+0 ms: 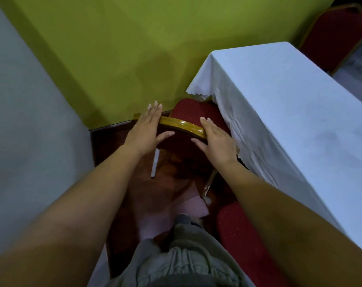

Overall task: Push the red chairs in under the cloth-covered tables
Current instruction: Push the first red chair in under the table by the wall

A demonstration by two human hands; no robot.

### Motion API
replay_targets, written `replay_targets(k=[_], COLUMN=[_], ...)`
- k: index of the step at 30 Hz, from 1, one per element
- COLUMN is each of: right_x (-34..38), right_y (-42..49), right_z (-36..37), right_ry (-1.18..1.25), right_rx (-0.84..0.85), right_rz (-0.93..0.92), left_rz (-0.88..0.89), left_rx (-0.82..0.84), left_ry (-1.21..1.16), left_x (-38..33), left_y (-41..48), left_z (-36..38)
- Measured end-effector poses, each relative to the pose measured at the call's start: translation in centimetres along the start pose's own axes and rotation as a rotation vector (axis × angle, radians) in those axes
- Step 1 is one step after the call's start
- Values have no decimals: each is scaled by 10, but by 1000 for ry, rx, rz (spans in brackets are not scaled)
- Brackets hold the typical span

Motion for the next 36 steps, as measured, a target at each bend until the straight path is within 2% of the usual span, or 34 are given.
replay_targets(k=[4,9,11,14,21,29,36], right_x=[24,32,24,24,43,87,93], right_y=[-20,-29,-30,-33,-38,-49,-47], right_z=[-2,1,8,10,7,5,11], right_ry=[16,22,44,108,90,67,85], right_rx=[22,155,209,203,145,-1,54], right_rz=[-27,-202,-140,-48,3,50,102], left_rz=[-17,-70,-97,-115,-120,-176,-140], left_rx=[12,-29,-42,-53,-78,-50,-32], left_ry=[-66,-186,-198,-219,-275,-354,-372], left_x=[9,17,19,18,26,53,56], left_y=[-16,-23,-24,-26,-27,-18,-10], left_z=[-6,-9,-8,-7,-12,-19,-22])
Point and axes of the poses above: each hand's wrist, its own y-axis towards the middle knuckle, its own z-axis out of the palm, x = y × z, the point moved 9 cm from there along y, towards the middle knuckle, and after that the axes turned 12 degrees about -y, right-handed, at the moved point
